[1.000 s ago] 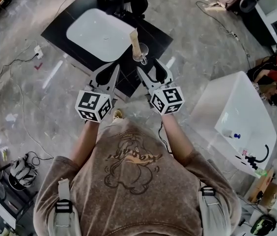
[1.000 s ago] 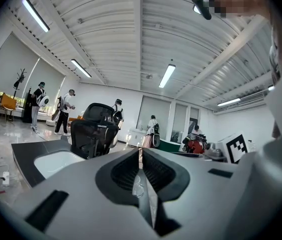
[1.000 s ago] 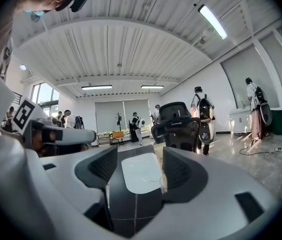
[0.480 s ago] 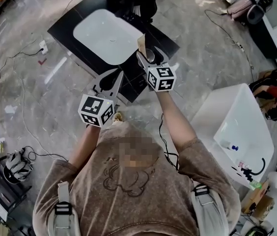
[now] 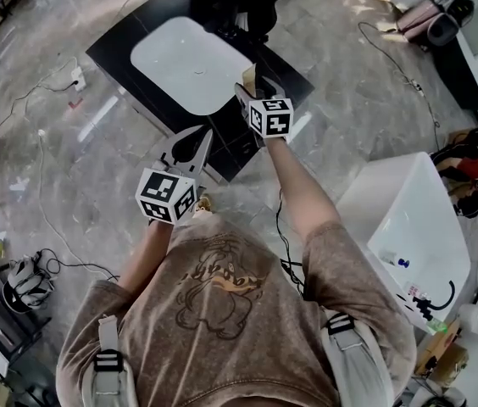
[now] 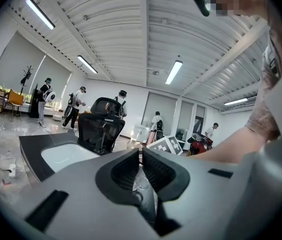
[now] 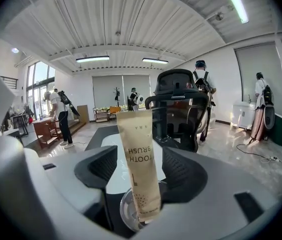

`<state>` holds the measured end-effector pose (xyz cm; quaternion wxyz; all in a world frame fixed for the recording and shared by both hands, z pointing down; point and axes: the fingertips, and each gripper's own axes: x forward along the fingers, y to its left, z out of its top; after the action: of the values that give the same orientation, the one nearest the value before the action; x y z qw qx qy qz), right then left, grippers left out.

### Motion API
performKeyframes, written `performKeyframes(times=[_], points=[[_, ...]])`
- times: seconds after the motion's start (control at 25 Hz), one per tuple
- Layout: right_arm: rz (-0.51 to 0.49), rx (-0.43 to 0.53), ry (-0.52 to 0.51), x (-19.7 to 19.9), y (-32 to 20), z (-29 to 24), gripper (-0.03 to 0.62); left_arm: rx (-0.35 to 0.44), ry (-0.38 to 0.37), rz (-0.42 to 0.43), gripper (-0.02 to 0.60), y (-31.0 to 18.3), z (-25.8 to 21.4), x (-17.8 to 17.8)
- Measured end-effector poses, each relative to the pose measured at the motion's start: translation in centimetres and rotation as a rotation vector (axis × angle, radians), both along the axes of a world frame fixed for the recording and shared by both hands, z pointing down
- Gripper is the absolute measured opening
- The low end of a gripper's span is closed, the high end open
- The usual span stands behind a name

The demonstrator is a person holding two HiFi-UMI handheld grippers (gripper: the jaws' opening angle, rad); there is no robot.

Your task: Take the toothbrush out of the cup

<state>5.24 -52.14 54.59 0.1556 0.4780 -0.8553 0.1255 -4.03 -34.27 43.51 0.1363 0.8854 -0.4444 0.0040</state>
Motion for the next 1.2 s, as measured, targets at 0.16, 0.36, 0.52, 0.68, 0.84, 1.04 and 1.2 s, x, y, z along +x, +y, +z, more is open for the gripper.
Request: performKeyframes(times=[0.16,0.36,0.52,0.68,0.84,1.04,1.2], points=[[-0.007,-0.029,0.014,-0.1,0.1,0.7,0.283,-0.004,0.000,-0.007,0.034,0.0,0.2,-0.3],[0.010,-0.031,0.038,0.1,0.1,0.9,0.165,-0.014,-0.007,-0.010,0.034,-0.1,0.4,-0.6],[0.015,-0.033,0.038,0.4,0.3,0.9,0.113,-0.020,-0.013,-0.014,0.034,0.1,0.6,-0.7],[0.019,-0.028,0.045,0.8,0.7,0.6,0.104,-0.019,-0.012,-0.012,0.034,0.3,0.6,-0.6],[0.023,-0.017,0.036,1.2,0.9,0.0,0.098,-0.021,-0.009,-0.008,0.034,0.5,0.8,-0.4],[0.022,0.016,0.043,1.4,1.0,-2.6,0.092,-0.026,-0.001,0.000,0.034,0.6,0.9,-0.2],[0.031,0.054,0.035,1.9,0.8,-6.4,0.091,-0.029,0.006,0.011,0.034,0.7,0.9,0.2]])
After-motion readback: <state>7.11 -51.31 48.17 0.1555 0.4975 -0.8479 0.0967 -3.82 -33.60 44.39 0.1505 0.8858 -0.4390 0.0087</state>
